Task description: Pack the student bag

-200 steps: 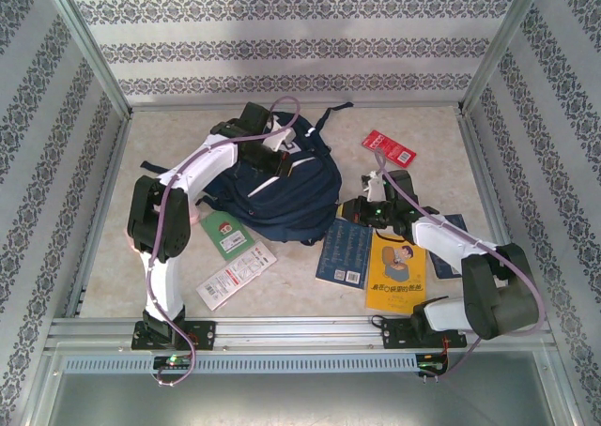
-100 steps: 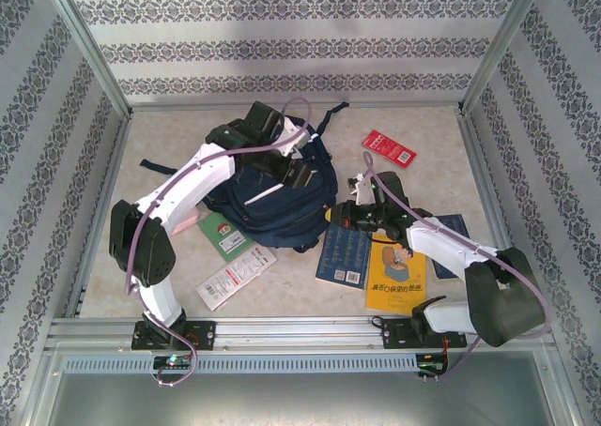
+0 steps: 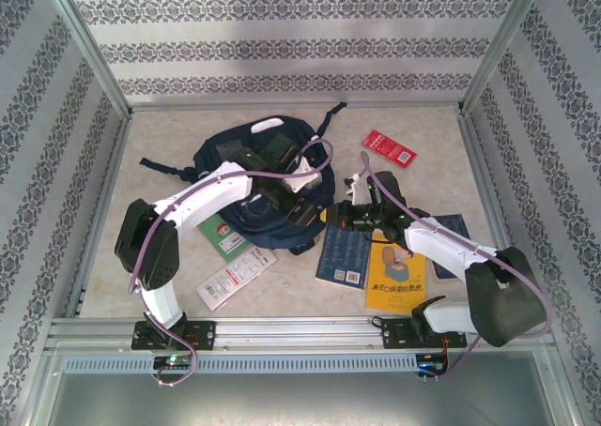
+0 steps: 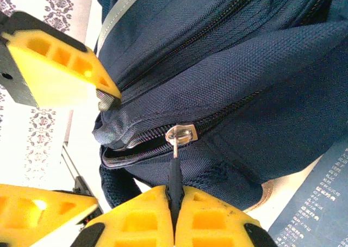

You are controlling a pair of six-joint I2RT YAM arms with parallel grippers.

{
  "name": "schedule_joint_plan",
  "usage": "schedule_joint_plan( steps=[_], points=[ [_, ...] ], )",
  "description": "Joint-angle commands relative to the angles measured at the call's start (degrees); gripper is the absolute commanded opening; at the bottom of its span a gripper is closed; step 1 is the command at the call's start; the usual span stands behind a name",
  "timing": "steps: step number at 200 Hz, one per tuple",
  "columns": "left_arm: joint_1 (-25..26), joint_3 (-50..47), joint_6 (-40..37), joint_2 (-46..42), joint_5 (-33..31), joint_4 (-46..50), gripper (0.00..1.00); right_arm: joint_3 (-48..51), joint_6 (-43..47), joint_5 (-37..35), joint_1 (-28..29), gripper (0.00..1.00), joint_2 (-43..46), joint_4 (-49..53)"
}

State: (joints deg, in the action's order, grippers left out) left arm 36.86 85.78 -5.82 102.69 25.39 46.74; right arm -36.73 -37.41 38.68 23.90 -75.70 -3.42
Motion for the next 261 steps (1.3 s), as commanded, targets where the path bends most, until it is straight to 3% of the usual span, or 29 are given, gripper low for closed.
schedule_joint_plan(
  steps=[1,14,25,59,134,203,261],
  points=[
    [1.2,1.9,-1.9,2.5,-2.6,0.4,0.61,-0.1,-0.3,2.9,0.5,0.00,2.2,-4.4],
    [1.3,2.3,-2.2,3.2,-3.6,0.1,0.58,0.1,-0.2,2.9,0.6,0.00,2.4,-4.3],
    [1.5,2.8,-2.5,3.8,-4.7,0.3,0.49,0.3,-0.1,2.9,0.4,0.00,2.6,-4.2],
    [1.6,2.9,-3.0,1.8,-7.4,-0.1,0.00,1.1,1.1,0.9,-0.5,0.00,3.3,-2.2],
    [2.1,-2.0,-7.1,-9.0,-13.4,2.3,0.00,-0.7,3.6,-7.0,-5.3,0.00,1.4,2.3],
    [5.2,-4.6,-12.3,-15.9,-21.3,3.3,0.00,-8.0,3.4,-13.8,-6.5,0.00,-9.9,-0.4],
    [5.6,-8.4,-16.2,-20.9,-21.7,-0.3,0.00,-16.4,-0.4,-8.7,-10.0,0.00,-25.6,-9.1]
  ],
)
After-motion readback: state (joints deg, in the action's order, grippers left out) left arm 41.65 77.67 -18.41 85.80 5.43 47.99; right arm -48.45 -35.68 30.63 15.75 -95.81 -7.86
